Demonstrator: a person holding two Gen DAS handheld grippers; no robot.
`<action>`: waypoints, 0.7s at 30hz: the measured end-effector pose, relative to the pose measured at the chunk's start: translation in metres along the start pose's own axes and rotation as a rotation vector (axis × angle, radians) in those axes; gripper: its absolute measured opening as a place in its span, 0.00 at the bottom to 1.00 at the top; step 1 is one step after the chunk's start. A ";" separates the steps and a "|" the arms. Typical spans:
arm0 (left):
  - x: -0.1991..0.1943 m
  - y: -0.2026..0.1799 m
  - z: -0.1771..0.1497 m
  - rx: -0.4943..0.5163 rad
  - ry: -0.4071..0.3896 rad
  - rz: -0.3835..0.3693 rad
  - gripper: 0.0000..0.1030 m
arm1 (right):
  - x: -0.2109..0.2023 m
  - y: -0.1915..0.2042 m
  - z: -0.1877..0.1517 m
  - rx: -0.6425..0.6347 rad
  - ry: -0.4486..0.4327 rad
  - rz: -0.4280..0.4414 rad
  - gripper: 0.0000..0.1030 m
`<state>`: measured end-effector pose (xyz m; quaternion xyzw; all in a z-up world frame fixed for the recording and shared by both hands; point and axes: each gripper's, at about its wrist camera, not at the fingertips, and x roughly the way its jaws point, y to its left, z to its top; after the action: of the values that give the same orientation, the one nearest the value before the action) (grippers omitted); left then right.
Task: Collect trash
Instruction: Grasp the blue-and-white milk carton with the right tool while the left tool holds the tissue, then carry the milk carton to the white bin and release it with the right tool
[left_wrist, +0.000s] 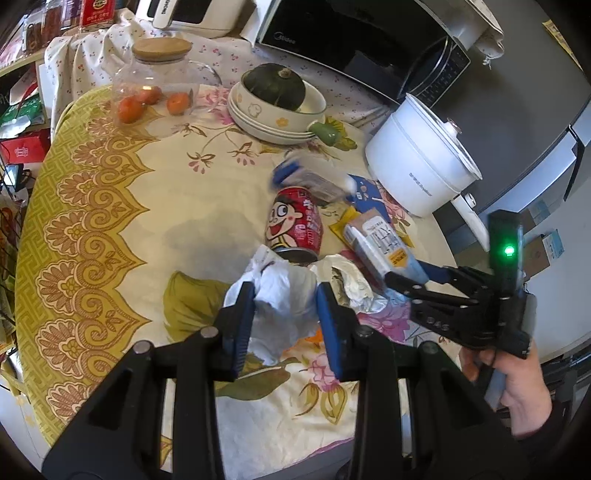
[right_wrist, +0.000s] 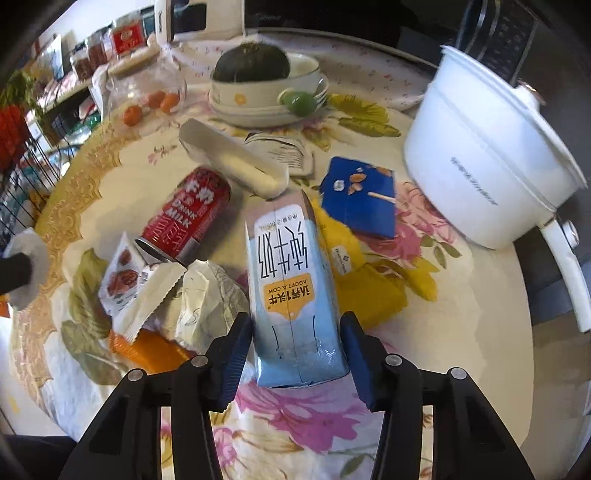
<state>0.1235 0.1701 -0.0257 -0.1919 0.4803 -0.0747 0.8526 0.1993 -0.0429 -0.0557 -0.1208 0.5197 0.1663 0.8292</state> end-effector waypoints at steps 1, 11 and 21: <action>0.001 -0.003 -0.001 0.005 0.002 -0.003 0.35 | -0.006 -0.005 -0.002 0.012 -0.006 0.006 0.47; 0.014 -0.032 -0.014 0.063 0.039 -0.021 0.35 | -0.059 -0.037 -0.038 0.072 -0.050 0.025 0.45; 0.018 -0.052 -0.029 0.133 0.060 -0.032 0.35 | -0.090 -0.060 -0.087 0.155 -0.096 0.066 0.45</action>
<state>0.1109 0.1096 -0.0326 -0.1401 0.4964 -0.1258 0.8474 0.1154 -0.1443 -0.0101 -0.0308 0.4944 0.1585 0.8541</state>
